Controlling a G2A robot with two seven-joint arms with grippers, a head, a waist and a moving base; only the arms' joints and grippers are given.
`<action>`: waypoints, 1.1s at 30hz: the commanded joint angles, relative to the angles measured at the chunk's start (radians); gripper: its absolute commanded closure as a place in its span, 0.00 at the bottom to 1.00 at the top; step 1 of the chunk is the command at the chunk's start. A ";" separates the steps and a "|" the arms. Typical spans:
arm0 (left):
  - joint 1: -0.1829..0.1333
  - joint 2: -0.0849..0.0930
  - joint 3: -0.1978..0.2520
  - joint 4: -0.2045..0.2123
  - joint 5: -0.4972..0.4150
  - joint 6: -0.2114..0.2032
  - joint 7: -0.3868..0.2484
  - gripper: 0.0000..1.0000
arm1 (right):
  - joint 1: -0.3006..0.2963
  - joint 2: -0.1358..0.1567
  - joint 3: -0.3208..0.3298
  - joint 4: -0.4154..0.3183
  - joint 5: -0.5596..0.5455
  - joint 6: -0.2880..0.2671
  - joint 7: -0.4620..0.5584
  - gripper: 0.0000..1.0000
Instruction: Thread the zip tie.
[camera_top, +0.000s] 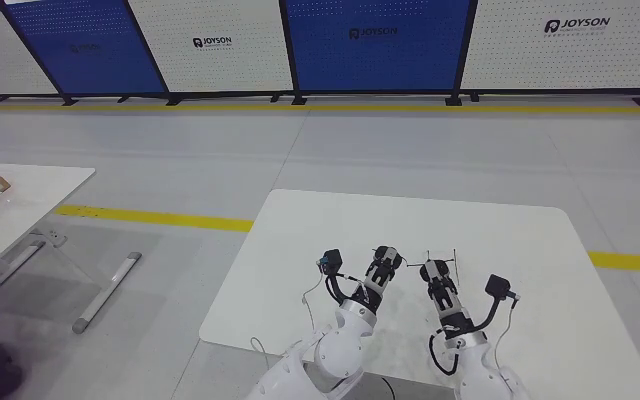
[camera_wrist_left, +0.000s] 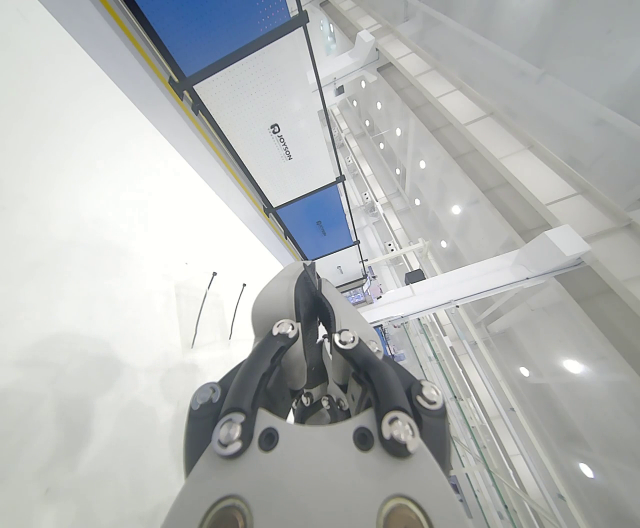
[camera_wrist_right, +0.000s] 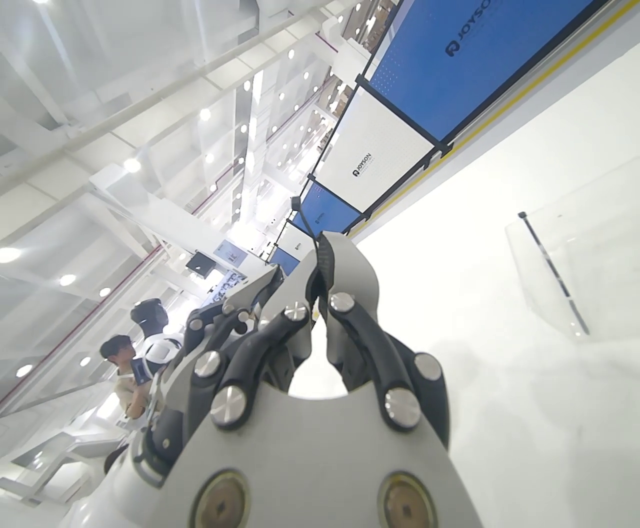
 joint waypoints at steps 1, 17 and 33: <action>0.000 0.000 0.000 0.000 0.000 0.000 0.000 1.00 | 0.000 0.000 0.000 0.000 0.000 0.000 0.000 1.00; 0.009 -0.002 -0.006 0.000 0.009 -0.011 -0.016 1.00 | -0.002 -0.008 0.019 -0.010 -0.016 0.002 -0.083 1.00; 0.009 -0.003 -0.027 0.012 -0.019 -0.041 -0.051 1.00 | -0.023 -0.014 0.012 -0.036 -0.123 0.047 -0.162 1.00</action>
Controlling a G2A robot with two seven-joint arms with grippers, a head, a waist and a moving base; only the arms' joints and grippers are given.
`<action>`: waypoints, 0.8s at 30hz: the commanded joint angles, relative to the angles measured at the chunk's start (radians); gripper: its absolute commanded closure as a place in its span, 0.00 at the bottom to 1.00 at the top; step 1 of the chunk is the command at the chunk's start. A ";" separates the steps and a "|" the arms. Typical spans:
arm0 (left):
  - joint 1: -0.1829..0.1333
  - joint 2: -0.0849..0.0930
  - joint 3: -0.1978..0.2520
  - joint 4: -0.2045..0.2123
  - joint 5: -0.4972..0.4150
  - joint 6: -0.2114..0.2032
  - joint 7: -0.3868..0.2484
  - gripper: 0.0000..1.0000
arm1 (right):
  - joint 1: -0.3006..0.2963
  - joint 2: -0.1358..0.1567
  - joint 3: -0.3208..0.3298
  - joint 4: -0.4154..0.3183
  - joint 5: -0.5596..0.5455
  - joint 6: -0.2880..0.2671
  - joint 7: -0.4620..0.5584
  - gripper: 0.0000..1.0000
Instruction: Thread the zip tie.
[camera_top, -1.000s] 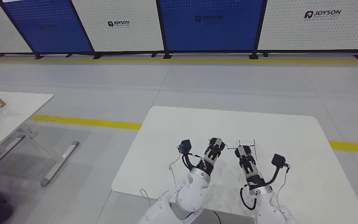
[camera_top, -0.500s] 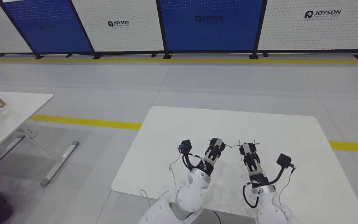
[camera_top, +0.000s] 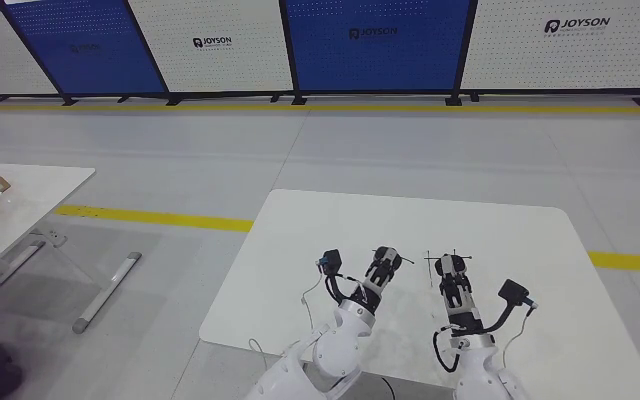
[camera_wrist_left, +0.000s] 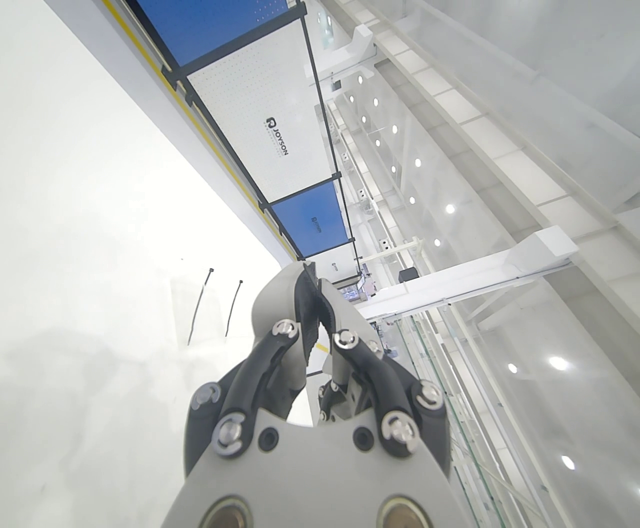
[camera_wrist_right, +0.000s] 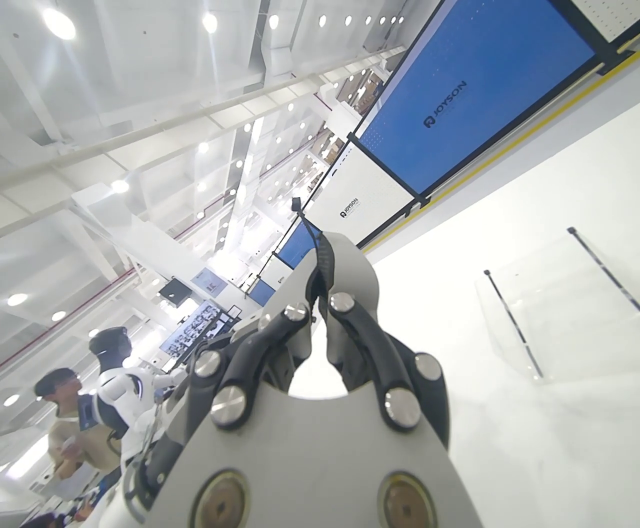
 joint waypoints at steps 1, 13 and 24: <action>-0.001 0.000 -0.008 0.007 -0.016 -0.008 -0.019 1.00 | 0.000 0.000 0.000 0.000 0.000 0.000 0.000 1.00; -0.002 0.000 -0.024 0.012 -0.040 -0.049 -0.043 1.00 | -0.011 -0.003 0.006 -0.018 0.014 -0.009 0.017 1.00; -0.002 0.000 -0.024 0.012 -0.040 -0.049 -0.043 1.00 | -0.011 -0.008 0.000 -0.017 -0.013 0.014 0.046 1.00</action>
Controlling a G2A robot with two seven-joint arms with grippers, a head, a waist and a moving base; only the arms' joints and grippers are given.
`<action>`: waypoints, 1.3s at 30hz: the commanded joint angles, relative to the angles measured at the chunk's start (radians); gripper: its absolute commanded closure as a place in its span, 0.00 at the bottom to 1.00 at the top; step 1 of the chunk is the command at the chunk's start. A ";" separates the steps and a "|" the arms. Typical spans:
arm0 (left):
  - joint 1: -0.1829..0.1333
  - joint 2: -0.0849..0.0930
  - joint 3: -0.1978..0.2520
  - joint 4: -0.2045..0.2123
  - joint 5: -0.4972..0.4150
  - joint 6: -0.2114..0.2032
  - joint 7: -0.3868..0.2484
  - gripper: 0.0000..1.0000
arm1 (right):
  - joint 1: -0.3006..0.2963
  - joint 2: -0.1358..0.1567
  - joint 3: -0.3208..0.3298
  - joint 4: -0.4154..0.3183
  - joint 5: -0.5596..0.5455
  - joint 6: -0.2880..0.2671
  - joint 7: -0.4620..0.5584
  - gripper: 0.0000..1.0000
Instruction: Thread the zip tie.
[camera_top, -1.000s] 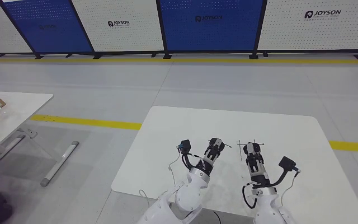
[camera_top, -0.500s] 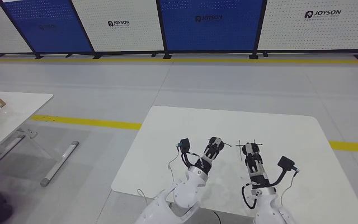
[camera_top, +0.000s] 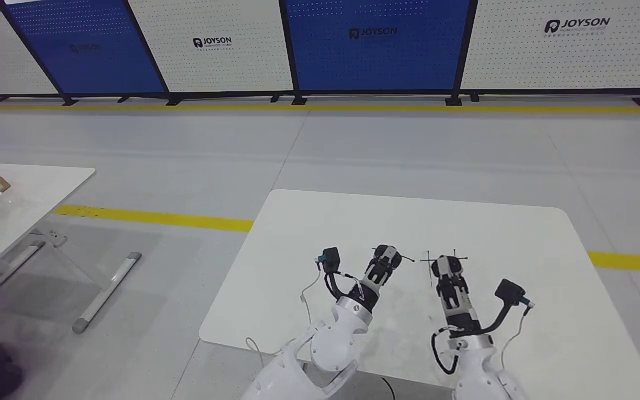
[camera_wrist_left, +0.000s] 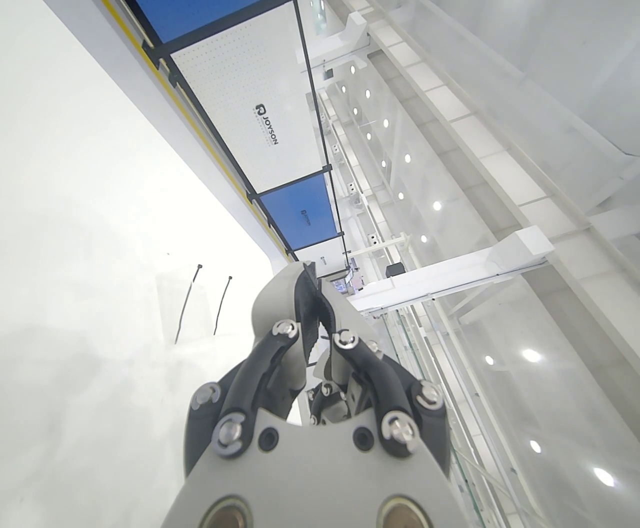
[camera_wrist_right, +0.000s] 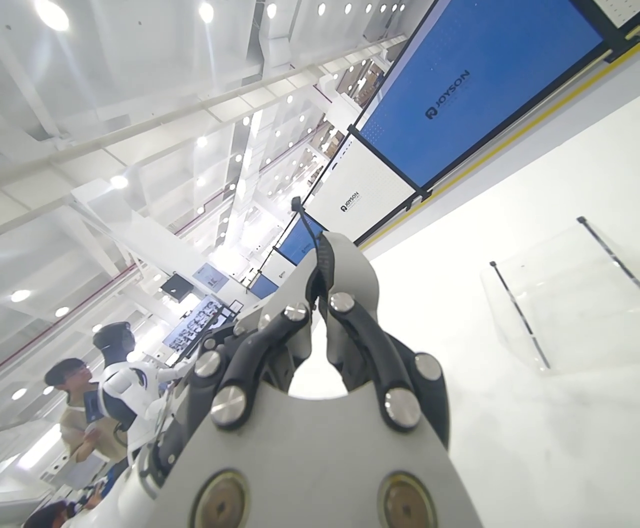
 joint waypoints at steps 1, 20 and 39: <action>0.000 0.000 0.000 0.000 0.000 0.000 0.000 1.00 | -0.001 -0.001 -0.002 -0.002 -0.006 0.000 0.008 1.00; 0.000 0.000 0.000 0.000 0.000 0.000 0.000 1.00 | 0.009 -0.015 -0.005 0.018 -0.031 -0.004 0.006 1.00; 0.000 0.000 0.000 0.000 0.000 0.000 0.000 1.00 | 0.011 -0.026 -0.002 0.019 -0.047 -0.005 0.019 1.00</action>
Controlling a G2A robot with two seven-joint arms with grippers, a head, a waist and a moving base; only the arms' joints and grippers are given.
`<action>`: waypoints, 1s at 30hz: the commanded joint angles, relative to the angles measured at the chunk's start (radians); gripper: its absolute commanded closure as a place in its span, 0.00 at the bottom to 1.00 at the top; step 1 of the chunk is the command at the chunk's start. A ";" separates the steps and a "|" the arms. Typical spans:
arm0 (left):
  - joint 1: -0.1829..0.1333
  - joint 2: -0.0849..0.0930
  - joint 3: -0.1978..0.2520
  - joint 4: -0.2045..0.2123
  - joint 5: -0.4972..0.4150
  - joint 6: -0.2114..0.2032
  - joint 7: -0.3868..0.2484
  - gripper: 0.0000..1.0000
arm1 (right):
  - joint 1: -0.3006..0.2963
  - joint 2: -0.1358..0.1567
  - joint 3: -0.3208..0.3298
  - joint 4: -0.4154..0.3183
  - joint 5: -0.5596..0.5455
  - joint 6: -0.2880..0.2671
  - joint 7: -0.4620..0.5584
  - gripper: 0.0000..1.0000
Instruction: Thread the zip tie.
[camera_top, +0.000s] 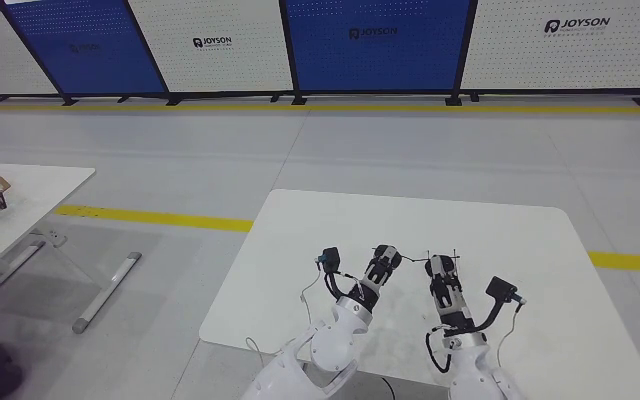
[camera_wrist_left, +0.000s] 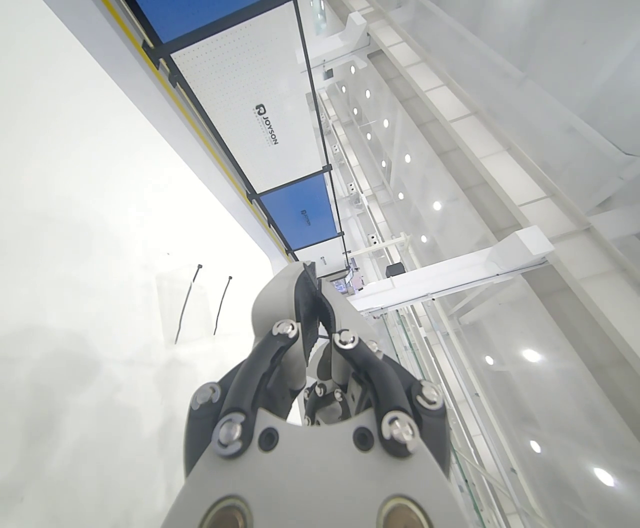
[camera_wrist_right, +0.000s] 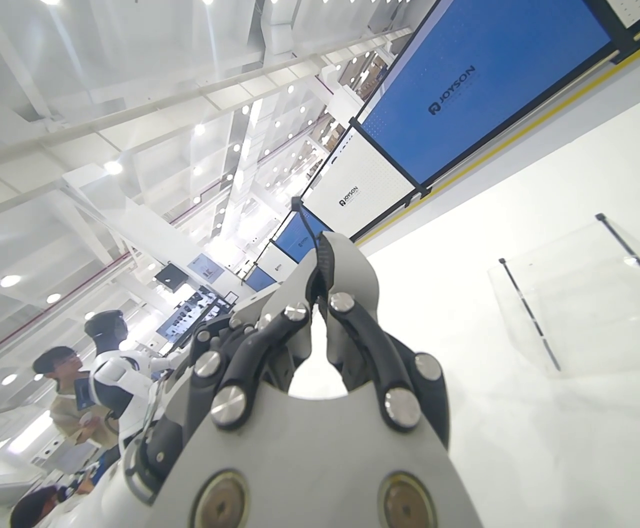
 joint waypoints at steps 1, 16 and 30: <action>0.000 0.000 0.000 0.000 0.000 0.000 0.000 1.00 | 0.000 -0.001 0.001 -0.001 0.000 0.001 0.003 1.00; 0.000 0.000 0.000 0.000 0.000 0.000 0.000 1.00 | 0.011 -0.016 -0.014 0.021 0.106 0.000 0.055 1.00; 0.000 0.000 0.000 0.000 0.000 0.000 0.000 1.00 | 0.065 -0.040 -0.059 0.124 0.162 -0.064 0.019 1.00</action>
